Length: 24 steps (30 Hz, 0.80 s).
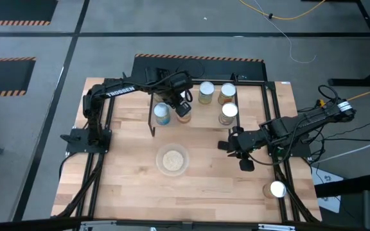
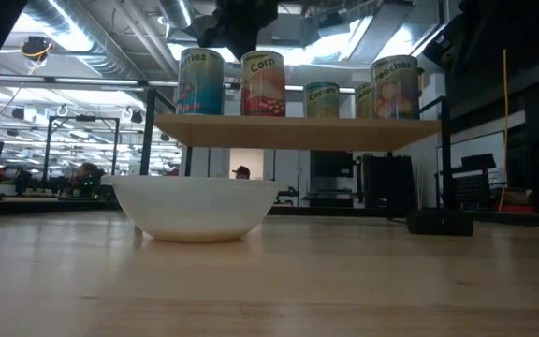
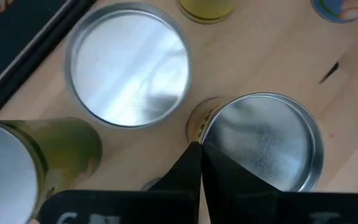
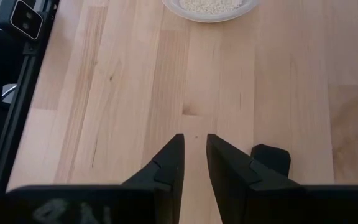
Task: Pick and place cans onto a shelf
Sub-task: Put the canned corn on the shelf, then put the canned green beans on the shelf
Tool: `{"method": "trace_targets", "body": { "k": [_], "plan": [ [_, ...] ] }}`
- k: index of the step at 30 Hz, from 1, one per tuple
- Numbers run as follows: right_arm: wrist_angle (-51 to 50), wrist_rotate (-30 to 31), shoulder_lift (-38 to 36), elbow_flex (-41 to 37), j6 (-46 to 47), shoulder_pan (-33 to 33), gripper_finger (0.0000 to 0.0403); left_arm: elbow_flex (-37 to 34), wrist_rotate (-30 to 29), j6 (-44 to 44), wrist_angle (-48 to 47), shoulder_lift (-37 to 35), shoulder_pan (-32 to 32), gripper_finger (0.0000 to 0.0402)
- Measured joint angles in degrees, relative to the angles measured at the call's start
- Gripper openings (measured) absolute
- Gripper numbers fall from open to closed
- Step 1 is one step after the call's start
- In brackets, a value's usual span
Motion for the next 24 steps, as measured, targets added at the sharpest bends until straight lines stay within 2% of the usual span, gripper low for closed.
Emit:
{"method": "trace_targets", "body": {
  "k": [16, 24],
  "plan": [
    [0.0, 0.0, 0.0, 0.0, 0.0, 0.0, 0.0074, 0.0, -2.2, 0.3, 0.0, 0.0, 0.0, 0.0049],
    [0.0, -0.1, 0.0, 0.0, 1.0, 0.0, 0.0074, 0.0, 0.1, 0.3, 0.1, -1.2, -0.3, 0.0052]
  ]
}}
